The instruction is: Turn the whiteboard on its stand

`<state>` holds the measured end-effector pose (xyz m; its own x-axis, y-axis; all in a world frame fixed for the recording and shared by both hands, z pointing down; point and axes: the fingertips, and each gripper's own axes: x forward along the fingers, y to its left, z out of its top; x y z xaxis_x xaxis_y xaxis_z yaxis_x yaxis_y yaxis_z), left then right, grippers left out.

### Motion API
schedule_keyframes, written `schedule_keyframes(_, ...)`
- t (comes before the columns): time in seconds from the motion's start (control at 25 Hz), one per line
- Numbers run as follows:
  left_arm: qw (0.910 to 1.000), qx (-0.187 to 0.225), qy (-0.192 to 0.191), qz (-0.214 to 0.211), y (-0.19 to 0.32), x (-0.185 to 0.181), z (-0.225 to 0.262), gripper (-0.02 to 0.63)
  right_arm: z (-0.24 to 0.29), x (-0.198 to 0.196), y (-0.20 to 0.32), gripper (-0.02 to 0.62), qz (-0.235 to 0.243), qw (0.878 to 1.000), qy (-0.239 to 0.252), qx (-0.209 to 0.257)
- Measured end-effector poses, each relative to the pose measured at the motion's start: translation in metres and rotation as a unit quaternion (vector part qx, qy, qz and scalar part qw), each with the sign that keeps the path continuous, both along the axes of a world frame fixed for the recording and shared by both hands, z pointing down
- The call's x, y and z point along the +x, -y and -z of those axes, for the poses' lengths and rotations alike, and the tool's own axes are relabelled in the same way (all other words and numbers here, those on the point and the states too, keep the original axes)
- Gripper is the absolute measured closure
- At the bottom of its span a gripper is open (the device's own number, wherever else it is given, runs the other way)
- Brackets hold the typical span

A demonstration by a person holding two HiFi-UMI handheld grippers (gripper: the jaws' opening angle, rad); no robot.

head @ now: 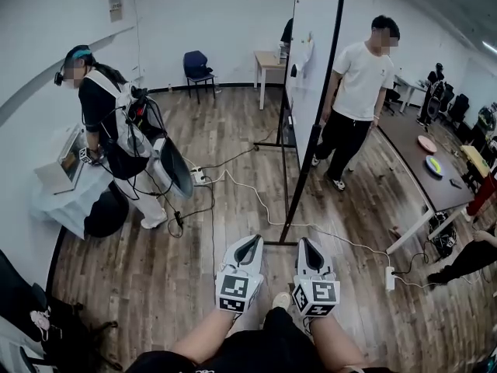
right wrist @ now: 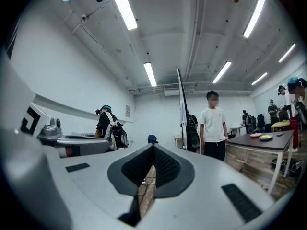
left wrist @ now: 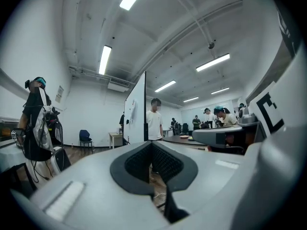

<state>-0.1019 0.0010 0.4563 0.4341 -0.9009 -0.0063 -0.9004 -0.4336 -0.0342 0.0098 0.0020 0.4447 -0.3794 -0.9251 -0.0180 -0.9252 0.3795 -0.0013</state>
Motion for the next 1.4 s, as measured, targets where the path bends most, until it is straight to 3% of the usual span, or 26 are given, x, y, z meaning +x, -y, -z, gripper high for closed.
schedule_keyframes(0.44,0.9997,-0.006,0.02,0.014,0.067,-0.012,-0.013,0.6,-0.01,0.004,0.077,0.591,-0.006,1.0,0.016,0.005)
schedule_keyframes(1.4,0.9985,-0.035,0.041,-0.002,0.335,0.057,-0.018,0.598,-0.033,0.065,0.352,0.589,-0.02,0.999,0.02,-0.038)
